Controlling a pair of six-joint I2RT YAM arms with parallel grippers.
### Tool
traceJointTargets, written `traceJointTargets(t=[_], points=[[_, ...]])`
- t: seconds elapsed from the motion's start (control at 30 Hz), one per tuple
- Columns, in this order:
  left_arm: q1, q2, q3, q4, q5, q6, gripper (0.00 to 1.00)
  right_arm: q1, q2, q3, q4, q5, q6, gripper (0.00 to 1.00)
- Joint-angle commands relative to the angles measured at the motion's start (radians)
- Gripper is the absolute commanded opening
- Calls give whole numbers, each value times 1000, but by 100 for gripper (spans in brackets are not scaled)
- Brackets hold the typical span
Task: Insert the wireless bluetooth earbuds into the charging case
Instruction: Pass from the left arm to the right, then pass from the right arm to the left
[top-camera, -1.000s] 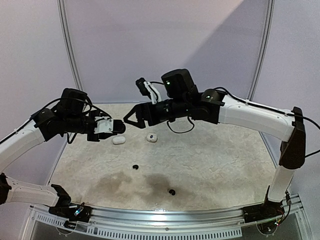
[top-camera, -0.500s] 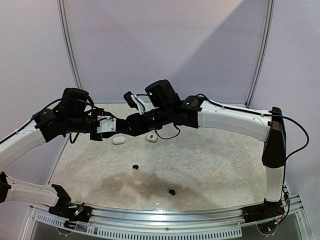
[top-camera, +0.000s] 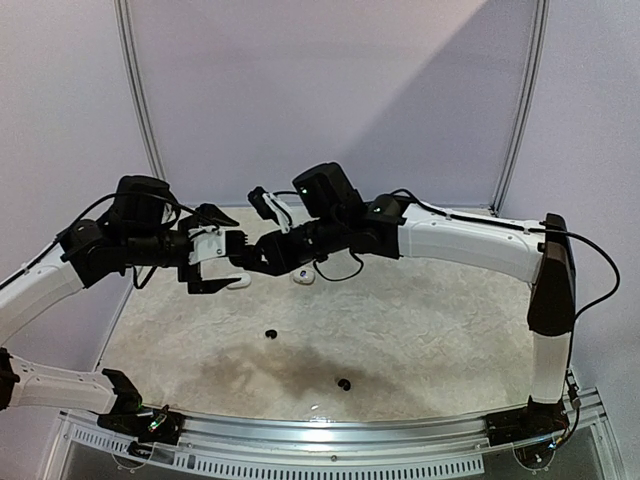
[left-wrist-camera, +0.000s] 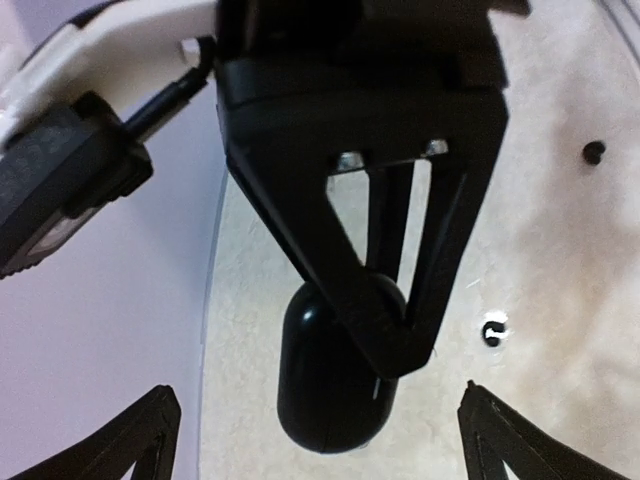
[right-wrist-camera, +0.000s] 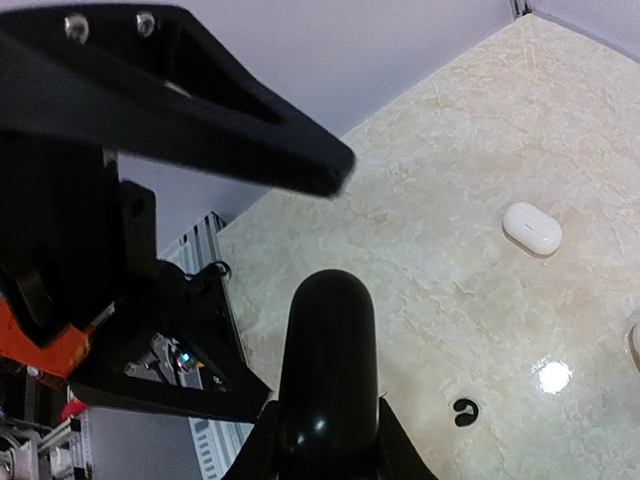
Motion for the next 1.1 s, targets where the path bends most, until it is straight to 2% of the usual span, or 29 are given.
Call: traceJointTargets(t=[0.0,0.07,0.17,0.3,0.4,0.5,0.57,0.77,0.93,1.07], points=[[21,-25,46,-112,244,-206,99,-4,-171,-160,79,-8,-174,0],[24,-32,60,-96,360,-325,99,-6,-284,-260,150,-9,-275,0],[27,-33,61,9,475,-537,99,-4,-437,-373,216,-7,-374,0],[28,-26,25,252,553,-813,98,-2,-550,-438,256,-22,-474,0],[26,-2,9,485,641,-1037,85,0,-580,-432,260,-36,-512,0],[11,34,8,708,724,-1186,69,2,-582,-405,258,-57,-530,0],[-7,50,11,751,730,-1219,62,3,-577,-385,251,-70,-540,0],[-38,65,21,765,733,-1211,60,12,-550,-343,241,-95,-553,0],[-46,66,15,770,741,-1202,48,13,-538,-335,243,-92,-550,0],[-53,68,12,782,753,-1197,44,13,-529,-332,248,-87,-548,0]])
